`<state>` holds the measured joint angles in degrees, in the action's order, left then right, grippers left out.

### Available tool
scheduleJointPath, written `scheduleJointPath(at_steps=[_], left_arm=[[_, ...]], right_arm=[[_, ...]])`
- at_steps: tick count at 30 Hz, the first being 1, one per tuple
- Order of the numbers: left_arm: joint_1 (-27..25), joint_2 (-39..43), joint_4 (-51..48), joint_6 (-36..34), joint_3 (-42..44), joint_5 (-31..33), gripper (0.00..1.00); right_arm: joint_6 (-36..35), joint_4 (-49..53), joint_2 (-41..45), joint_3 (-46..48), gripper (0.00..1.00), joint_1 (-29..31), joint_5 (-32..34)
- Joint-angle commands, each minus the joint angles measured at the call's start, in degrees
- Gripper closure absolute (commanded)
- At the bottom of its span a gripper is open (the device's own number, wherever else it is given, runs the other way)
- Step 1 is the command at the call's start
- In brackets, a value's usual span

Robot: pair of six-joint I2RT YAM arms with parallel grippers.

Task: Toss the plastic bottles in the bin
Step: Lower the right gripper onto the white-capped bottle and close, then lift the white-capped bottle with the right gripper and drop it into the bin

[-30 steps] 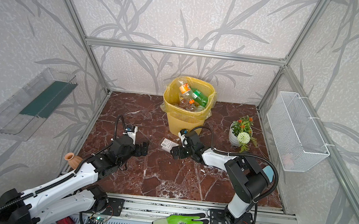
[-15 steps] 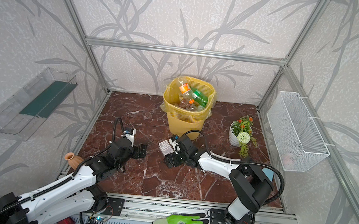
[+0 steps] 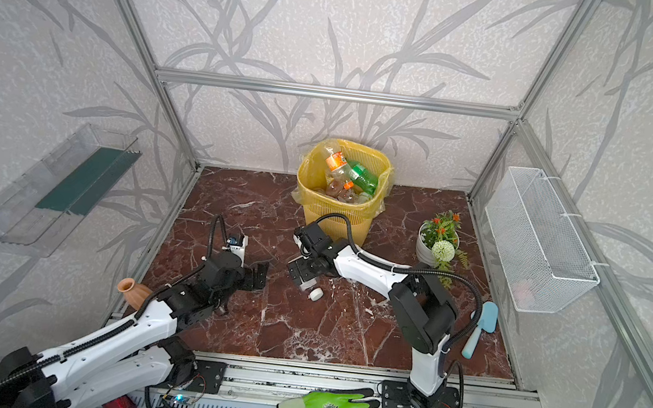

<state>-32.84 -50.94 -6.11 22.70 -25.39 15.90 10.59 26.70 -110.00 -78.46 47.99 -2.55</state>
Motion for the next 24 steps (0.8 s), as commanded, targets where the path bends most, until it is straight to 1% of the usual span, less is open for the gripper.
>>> scheduleJointPath(at_steps=[1,7,13,19,24], left_arm=[[0.27,0.64,-1.97,1.07,-1.27,1.82,0.01],[0.28,1.10,-2.47,0.94,-0.92,2.82,0.01],[0.30,0.51,-2.46,0.86,-0.89,3.07,0.01],[0.23,0.67,-2.62,0.66,-0.94,3.61,0.01],[0.36,1.11,-2.91,0.77,-0.72,3.69,0.01]], right_arm=[[-3.32,9.17,-3.46,-4.30,0.03,0.35,1.81],[-6.29,15.50,-8.74,-11.24,0.13,1.65,3.40],[-7.81,22.23,-13.83,-18.14,0.22,2.71,5.06],[-9.09,26.48,-17.91,-23.16,0.21,2.90,4.78],[-9.70,27.40,-18.82,-24.69,0.22,3.25,5.87]])
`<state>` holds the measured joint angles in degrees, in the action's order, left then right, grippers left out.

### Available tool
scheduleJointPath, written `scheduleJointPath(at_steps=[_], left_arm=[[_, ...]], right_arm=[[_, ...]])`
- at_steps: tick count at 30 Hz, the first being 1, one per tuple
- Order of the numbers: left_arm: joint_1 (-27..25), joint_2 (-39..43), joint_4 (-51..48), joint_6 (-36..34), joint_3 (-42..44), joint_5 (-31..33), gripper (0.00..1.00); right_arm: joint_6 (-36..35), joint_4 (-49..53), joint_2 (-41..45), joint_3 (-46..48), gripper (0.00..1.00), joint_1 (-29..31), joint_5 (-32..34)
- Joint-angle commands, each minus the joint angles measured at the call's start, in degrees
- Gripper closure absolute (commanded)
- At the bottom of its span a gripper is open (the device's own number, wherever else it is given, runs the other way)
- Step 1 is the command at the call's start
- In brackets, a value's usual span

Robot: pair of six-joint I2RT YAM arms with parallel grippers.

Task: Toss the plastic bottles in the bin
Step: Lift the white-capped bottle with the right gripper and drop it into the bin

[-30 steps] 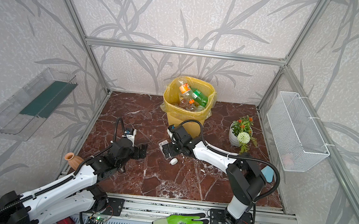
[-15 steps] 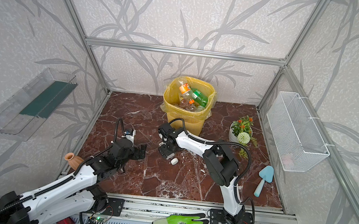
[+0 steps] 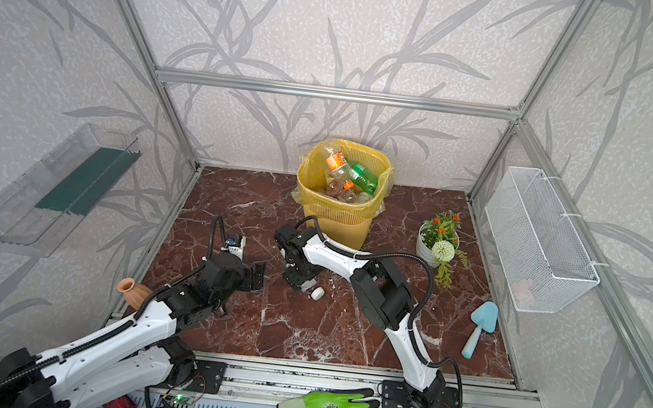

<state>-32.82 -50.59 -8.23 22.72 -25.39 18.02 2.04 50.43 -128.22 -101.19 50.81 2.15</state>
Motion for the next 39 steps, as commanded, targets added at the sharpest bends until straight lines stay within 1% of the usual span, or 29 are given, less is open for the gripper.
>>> scheduleJointPath(at_steps=[1,3,5,7,9,13,15,18,21,23,25,26,29,32,34,37,39], left_arm=[[0.25,0.77,-0.81,0.73,-0.72,1.55,0.01],[0.37,0.75,-0.74,0.81,-0.69,1.66,0.01],[0.38,0.71,-0.89,0.87,-0.87,1.97,0.01],[0.34,0.73,-1.16,0.92,-0.98,2.16,0.01],[0.36,0.84,-1.07,1.00,-1.07,2.11,0.01],[0.33,0.96,-1.04,2.10,-1.16,3.16,0.01],[0.42,1.33,-1.13,3.36,-0.98,4.67,0.01],[0.53,2.58,-0.92,4.32,-0.80,5.52,0.01],[0.75,4.12,-0.45,5.30,-0.25,7.00,0.01],[0.89,5.01,0.45,5.82,0.39,7.29,0.01],[1.08,5.56,0.77,6.17,0.59,7.32,0.01],[1.11,5.78,0.82,6.30,0.60,7.36,0.01],[1.16,6.19,0.90,6.79,0.60,7.42,0.01],[1.23,6.51,1.17,6.95,0.49,7.15,0.01],[1.17,6.69,1.40,6.95,0.49,6.90,0.01],[1.16,6.83,1.70,6.77,0.43,6.46,0.01],[1.18,6.73,1.79,6.62,0.26,6.20,0.01]], right_arm=[[-1.40,3.84,-0.83,-2.21,0.23,0.51,1.36],[-1.94,4.16,-1.22,-2.58,0.29,0.69,1.42],[-2.04,4.23,-1.16,-2.79,0.38,0.70,1.53],[-1.79,3.78,0.02,-2.20,0.44,0.83,2.18],[-1.71,1.44,2.68,-0.15,0.44,1.03,2.24],[-1.11,-5.94,10.97,6.39,0.46,1.53,0.95],[-1.08,-11.13,16.78,11.11,0.46,1.90,-0.08],[-1.83,-22.90,28.29,21.40,0.48,2.91,-0.29],[-3.68,-39.59,44.39,34.33,0.50,3.89,-1.00],[-5.51,-53.79,55.28,43.61,0.50,4.22,-0.06],[-8.06,-62.10,63.90,48.72,0.50,4.19,2.56],[-10.59,-64.94,67.95,50.37,0.50,4.29,3.62],[-17.36,-72.08,77.34,52.32,0.51,4.30,5.51],[-23.78,-78.32,83.35,52.28,0.52,4.26,4.39],[-27.20,-82.10,85.68,52.17,0.52,4.27,3.23],[-30.80,-87.30,87.18,52.02,0.52,4.22,1.57],[-32.12,-89.93,86.12,51.31,0.52,4.24,2.18]])
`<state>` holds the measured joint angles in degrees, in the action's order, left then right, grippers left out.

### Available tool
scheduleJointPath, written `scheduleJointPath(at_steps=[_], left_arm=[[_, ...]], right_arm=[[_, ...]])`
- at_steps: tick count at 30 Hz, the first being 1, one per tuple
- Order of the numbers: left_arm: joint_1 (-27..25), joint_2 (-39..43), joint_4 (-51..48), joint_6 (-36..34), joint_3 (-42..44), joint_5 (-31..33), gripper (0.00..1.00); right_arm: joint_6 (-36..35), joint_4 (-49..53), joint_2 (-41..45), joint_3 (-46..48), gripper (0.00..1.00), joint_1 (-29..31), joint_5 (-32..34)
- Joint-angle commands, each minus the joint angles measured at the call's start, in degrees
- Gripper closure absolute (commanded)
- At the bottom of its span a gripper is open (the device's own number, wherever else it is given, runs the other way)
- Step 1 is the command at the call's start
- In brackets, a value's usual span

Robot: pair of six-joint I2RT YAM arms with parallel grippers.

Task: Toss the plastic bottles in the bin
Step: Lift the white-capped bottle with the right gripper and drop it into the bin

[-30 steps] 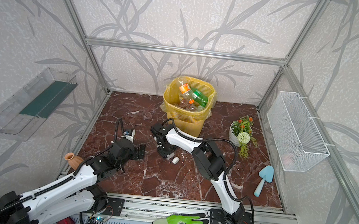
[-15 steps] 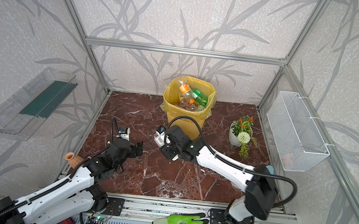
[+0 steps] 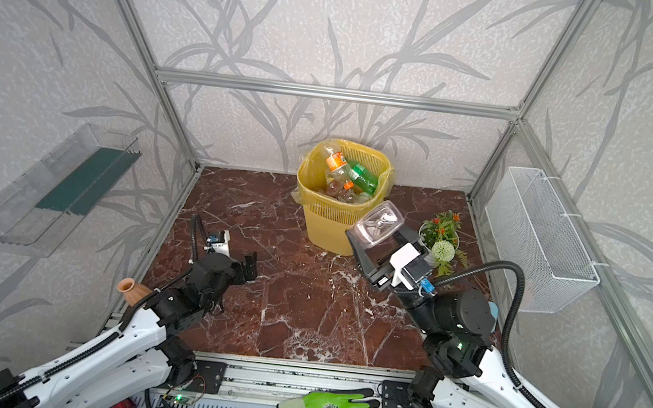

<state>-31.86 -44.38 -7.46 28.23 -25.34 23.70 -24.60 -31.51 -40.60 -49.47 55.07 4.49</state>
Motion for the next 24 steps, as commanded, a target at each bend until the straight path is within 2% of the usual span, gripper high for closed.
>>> scheduleJointPath(at_steps=[1,4,6,8,11,12,13,14,17,20,24], left_arm=[[0.28,0.37,1.05,1.03,0.11,0.31,0.01],[0.21,-0.59,1.14,0.93,-0.47,-0.14,0.01],[0.23,-1.47,1.29,0.88,-0.97,-0.68,0.01],[0.24,-2.61,1.26,0.85,-1.53,-1.15,0.01],[0.24,-3.90,0.95,0.76,-2.38,-2.07,0.01],[0.25,-4.22,0.61,0.73,-2.75,-2.24,0.01],[0.24,-4.39,0.11,0.52,-3.14,-2.55,0.01],[0.20,-4.41,-0.67,0.22,-3.54,-2.74,0.01],[0.19,-3.15,-2.02,0.11,-3.79,-2.98,0.01],[0.18,-0.78,-2.24,0.12,-2.93,-2.92,0.01],[0.19,1.47,-2.88,-0.26,-2.47,-2.19,0.01]], right_arm=[[-6.10,-8.99,-2.89,-1.24,0.52,-0.05,0.88],[-6.20,-6.18,-10.05,-6.70,0.51,-2.47,2.98],[-0.66,-1.87,-16.45,-11.35,0.50,-7.68,0.83],[8.42,2.39,-25.16,-17.06,0.49,-14.51,-3.42],[14.69,17.09,-38.86,-30.18,0.41,-20.50,-6.14],[15.09,22.08,-42.75,-34.19,0.34,-21.21,-5.91],[14.44,27.40,-46.32,-38.32,0.19,-21.61,-5.83],[13.62,32.41,-49.17,-41.50,0.09,-21.67,-4.43],[12.57,34.78,-49.96,-41.81,0.00,-21.67,-1.52],[12.59,29.91,-44.41,-36.75,0.01,-21.71,-0.44],[12.11,29.07,-39.48,-34.67,0.01,-21.69,2.13]])
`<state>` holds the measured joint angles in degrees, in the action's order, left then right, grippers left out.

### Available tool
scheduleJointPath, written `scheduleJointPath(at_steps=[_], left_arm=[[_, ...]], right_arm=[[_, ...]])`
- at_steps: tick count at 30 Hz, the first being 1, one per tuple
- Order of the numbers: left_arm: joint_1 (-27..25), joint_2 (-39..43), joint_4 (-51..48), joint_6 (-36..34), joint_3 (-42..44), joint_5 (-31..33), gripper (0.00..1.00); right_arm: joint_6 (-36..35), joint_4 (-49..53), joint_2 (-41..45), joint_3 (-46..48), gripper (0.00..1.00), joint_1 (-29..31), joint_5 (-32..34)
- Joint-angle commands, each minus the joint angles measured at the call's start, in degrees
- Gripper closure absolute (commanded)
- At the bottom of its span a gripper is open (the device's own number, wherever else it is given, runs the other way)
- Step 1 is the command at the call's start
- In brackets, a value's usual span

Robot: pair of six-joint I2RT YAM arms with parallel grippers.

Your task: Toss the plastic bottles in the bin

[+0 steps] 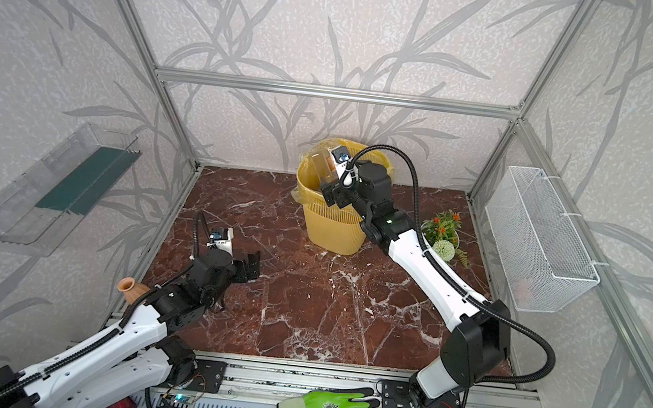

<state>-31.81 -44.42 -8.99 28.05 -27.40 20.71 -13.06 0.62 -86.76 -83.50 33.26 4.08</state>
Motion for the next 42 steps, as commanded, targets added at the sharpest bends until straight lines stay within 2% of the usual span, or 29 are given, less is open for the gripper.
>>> scheduleJointPath(at_steps=[1,10,13,18,23,29,33,38,42], left_arm=[[0.17,1.74,-1.49,-0.02,-0.39,1.12,0.01],[0.22,-0.55,-1.79,-0.13,-1.12,1.45,0.01],[0.17,-1.89,-2.87,-0.09,-1.60,3.42,0.01],[0.17,-4.40,-3.76,-0.33,-1.87,9.42,0.01],[0.25,-6.98,-2.04,-2.77,-1.69,17.00,0.01],[0.47,-9.92,-0.36,-6.46,-2.91,25.17,0.01],[0.86,-10.38,2.58,-9.35,-2.58,27.86,0.01],[2.92,-10.27,12.03,-14.25,1.09,31.48,0.01],[7.05,-9.31,18.46,-17.34,3.62,29.97,0.01]], right_arm=[[0.45,-3.12,7.54,-0.16,0.01,0.11,3.15],[2.66,-1.89,10.39,4.87,0.01,-1.86,6.59],[4.48,-3.20,12.69,11.10,0.01,-3.43,6.92],[5.95,-7.52,18.43,26.87,0.01,-6.33,6.90],[8.88,-15.90,23.01,43.30,0.01,-12.57,7.52],[13.82,-25.84,23.40,54.98,0.01,-20.04,5.80],[14.06,-32.26,23.61,59.85,0.01,-21.38,6.35],[12.45,-40.23,19.22,65.12,0.01,-21.76,6.47],[10.36,-51.64,13.13,69.19,0.01,-21.83,4.90]])
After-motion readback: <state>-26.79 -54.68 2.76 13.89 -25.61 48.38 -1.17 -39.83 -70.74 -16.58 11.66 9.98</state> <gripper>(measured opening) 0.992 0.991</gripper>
